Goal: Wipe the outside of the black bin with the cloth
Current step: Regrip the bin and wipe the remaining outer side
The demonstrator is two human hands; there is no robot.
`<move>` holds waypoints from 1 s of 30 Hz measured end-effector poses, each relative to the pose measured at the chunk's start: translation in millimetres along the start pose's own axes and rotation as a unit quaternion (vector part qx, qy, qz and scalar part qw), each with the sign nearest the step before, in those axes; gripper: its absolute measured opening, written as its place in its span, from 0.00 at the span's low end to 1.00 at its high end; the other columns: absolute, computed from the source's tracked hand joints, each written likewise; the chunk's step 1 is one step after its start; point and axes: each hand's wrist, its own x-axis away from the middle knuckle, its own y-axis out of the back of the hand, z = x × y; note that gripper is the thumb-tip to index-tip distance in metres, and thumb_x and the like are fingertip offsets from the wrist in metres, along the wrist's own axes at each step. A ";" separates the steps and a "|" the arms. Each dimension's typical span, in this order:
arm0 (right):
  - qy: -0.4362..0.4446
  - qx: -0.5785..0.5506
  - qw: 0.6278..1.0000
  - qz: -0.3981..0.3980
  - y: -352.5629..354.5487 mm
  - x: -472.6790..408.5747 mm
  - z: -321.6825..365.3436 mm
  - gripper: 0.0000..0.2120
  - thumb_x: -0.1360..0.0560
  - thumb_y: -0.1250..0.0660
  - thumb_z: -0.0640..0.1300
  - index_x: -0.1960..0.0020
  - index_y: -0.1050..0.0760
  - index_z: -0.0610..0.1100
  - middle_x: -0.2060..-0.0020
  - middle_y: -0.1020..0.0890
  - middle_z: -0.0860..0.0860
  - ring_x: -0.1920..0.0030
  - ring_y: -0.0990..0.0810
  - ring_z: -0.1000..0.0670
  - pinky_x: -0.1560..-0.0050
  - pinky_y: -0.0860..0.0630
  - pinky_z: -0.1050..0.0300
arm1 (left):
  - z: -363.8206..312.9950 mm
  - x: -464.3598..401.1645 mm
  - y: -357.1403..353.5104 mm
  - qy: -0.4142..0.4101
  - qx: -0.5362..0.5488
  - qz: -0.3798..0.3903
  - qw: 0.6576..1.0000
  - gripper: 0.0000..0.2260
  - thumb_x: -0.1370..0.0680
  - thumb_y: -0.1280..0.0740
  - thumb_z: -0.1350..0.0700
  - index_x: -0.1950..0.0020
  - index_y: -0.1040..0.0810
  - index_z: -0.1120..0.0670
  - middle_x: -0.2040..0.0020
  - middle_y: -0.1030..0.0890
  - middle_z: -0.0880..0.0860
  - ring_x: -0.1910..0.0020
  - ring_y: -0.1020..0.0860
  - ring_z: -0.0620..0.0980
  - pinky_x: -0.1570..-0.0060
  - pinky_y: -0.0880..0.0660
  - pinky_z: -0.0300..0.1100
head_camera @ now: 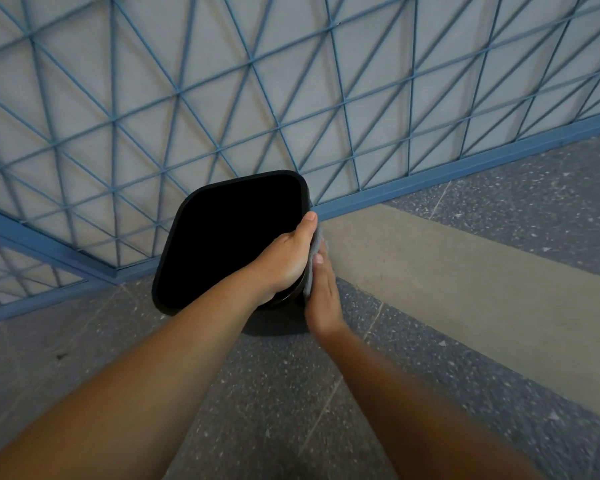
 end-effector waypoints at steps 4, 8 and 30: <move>0.037 -0.008 0.999 0.004 -11.4 27.6 4.0 0.41 0.22 0.51 0.73 0.15 0.50 0.53 0.14 0.46 0.55 0.14 0.51 0.59 0.12 0.52 0.44 | 1.7 -0.5 0.8 -0.008 -0.008 -0.003 1.000 0.27 0.16 0.49 0.41 0.27 0.29 0.59 0.29 0.26 0.55 0.31 0.30 0.45 0.35 0.39 0.35; 0.028 0.005 1.000 -0.001 -3.1 8.1 -2.1 0.47 0.23 0.50 0.78 0.14 0.48 0.50 0.14 0.44 0.53 0.14 0.50 0.56 0.13 0.51 0.42 | -0.6 0.1 0.7 -0.005 -0.003 0.001 1.000 0.27 0.16 0.49 0.41 0.28 0.27 0.58 0.33 0.24 0.51 0.32 0.28 0.44 0.34 0.37 0.35; -0.011 0.034 0.999 0.002 5.5 -18.0 1.6 0.39 0.19 0.53 0.66 0.14 0.47 0.48 0.14 0.44 0.52 0.14 0.51 0.54 0.13 0.52 0.44 | -0.5 1.9 -0.4 -0.020 0.010 0.016 1.000 0.25 0.15 0.50 0.43 0.29 0.26 0.57 0.33 0.23 0.52 0.35 0.27 0.42 0.38 0.36 0.33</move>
